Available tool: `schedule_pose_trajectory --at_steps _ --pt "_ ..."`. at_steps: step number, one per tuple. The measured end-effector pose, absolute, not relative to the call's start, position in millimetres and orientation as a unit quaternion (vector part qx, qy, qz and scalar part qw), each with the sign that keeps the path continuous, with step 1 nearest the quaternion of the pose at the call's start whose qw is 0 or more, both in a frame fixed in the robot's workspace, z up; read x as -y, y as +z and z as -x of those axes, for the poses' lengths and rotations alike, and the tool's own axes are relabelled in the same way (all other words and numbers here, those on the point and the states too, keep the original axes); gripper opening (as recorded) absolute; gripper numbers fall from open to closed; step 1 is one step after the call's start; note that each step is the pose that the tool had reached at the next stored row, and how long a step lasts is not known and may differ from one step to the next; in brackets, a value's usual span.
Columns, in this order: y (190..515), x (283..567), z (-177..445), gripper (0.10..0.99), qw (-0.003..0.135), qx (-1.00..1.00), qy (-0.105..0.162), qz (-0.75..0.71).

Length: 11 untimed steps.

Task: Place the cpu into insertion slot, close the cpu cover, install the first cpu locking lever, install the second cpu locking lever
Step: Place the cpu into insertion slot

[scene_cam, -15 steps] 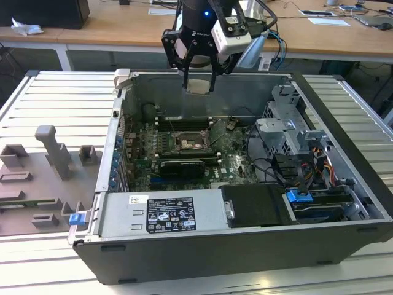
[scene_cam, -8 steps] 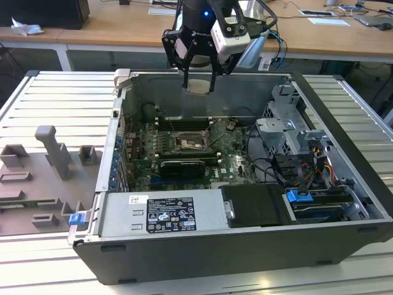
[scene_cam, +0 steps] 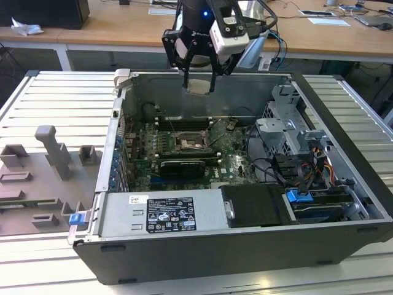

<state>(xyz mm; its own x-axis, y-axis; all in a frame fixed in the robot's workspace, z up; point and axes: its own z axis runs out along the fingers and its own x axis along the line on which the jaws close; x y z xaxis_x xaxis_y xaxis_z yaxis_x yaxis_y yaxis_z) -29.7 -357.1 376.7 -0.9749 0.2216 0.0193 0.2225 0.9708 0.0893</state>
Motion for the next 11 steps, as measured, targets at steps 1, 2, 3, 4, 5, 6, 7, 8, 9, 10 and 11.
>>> schedule_pose_trajectory --at_steps 1,2,3,4,5,6,7,8,9,10,11 --pt "376.7 357.1 29.7 0.541 0.005 0.993 -0.046 0.113" --pt "376.7 357.1 29.7 0.541 0.005 0.992 -0.046 0.114" --pt "376.6 357.1 29.7 0.541 0.004 0.992 -0.046 0.116" --pt "376.6 357.1 29.7 0.541 0.004 0.992 -0.046 0.117" --pt "376.6 357.1 29.7 0.541 0.004 0.992 -0.046 0.118" --pt "376.6 357.1 29.7 0.541 0.004 0.992 -0.046 0.12" --pt "376.6 357.1 29.7 0.541 0.004 0.991 -0.046 0.122" --pt "376.6 357.1 29.7 0.541 0.004 0.991 -0.046 0.123" --pt "376.5 357.1 29.7 0.541 0.004 0.991 -0.046 0.124" --pt "376.5 357.1 29.7 0.541 0.004 0.991 -0.046 0.125" --pt "376.5 357.1 29.7 0.541 0.004 0.991 -0.046 0.126"
